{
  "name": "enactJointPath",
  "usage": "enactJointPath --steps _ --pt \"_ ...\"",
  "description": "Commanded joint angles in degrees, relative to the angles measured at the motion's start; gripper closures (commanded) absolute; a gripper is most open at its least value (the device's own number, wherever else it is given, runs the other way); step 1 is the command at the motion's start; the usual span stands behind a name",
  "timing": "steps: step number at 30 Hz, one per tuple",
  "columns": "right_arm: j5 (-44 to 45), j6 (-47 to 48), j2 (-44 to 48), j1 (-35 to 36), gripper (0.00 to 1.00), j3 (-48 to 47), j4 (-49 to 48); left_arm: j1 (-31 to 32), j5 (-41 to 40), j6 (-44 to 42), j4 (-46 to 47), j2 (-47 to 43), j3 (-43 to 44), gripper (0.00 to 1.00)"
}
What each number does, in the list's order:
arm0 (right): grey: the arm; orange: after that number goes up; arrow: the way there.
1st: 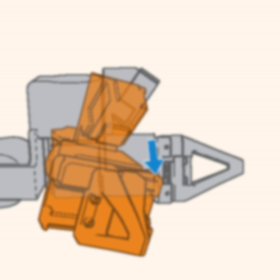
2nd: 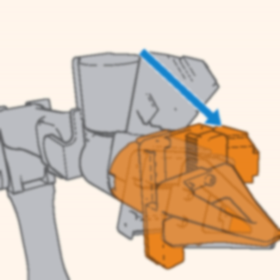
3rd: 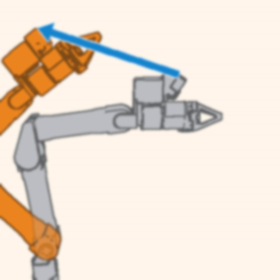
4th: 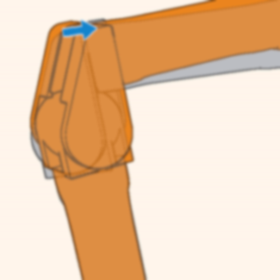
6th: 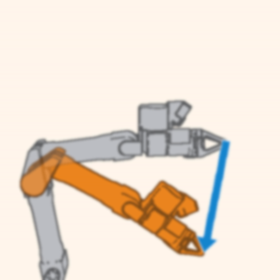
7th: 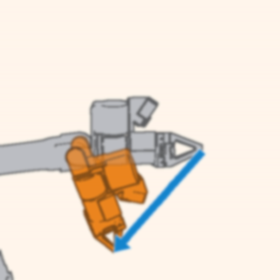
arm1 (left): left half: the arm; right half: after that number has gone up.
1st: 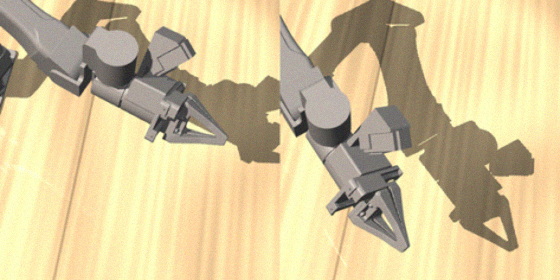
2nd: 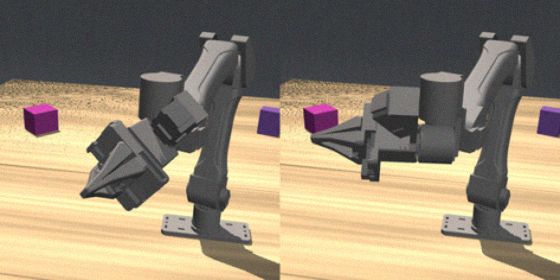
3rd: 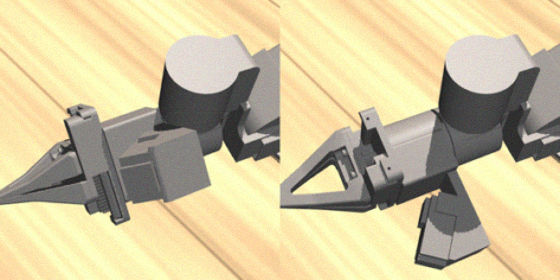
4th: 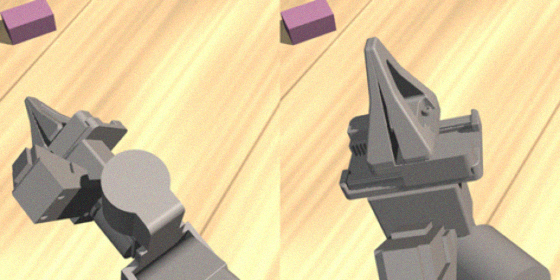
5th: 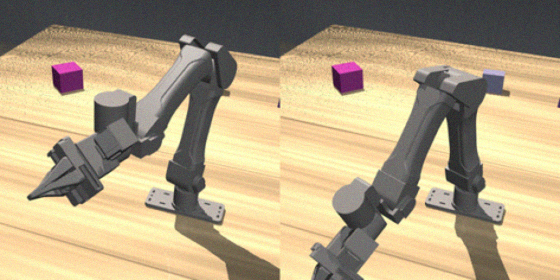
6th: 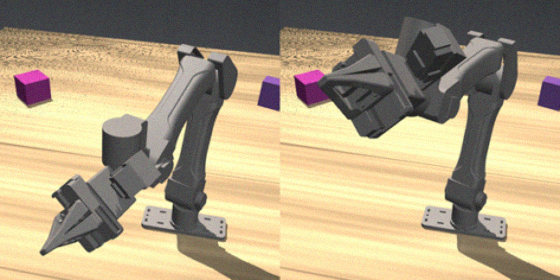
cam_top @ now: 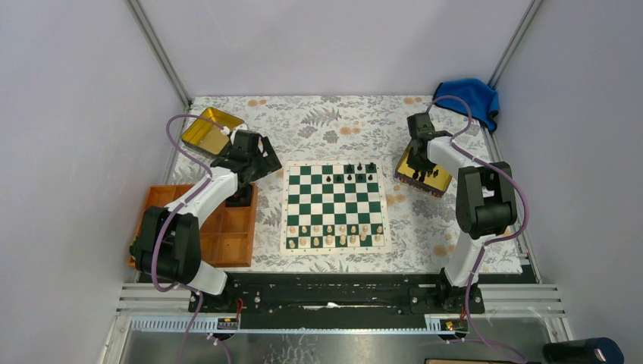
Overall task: Set up the chess pieces on the board
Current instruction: Pick up the chess piece from the storage box, then place the chess piece on the chessboard.
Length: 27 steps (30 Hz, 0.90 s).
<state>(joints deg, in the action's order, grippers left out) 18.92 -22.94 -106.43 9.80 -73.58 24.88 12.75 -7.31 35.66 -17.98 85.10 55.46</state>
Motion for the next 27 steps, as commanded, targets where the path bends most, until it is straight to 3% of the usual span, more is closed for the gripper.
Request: enactJointPath --steps 1,27 --pt "1.3 0.6 2.4 -0.1 1.00 -1.2 -0.6 -0.1 0.3 -0.9 -0.1 -1.0 -0.6 0.01" --pt "-0.7 3.9 7.8 1.6 1.00 -10.0 1.5 -0.1 -0.2 -0.8 -0.2 -3.4 -1.1 0.01"
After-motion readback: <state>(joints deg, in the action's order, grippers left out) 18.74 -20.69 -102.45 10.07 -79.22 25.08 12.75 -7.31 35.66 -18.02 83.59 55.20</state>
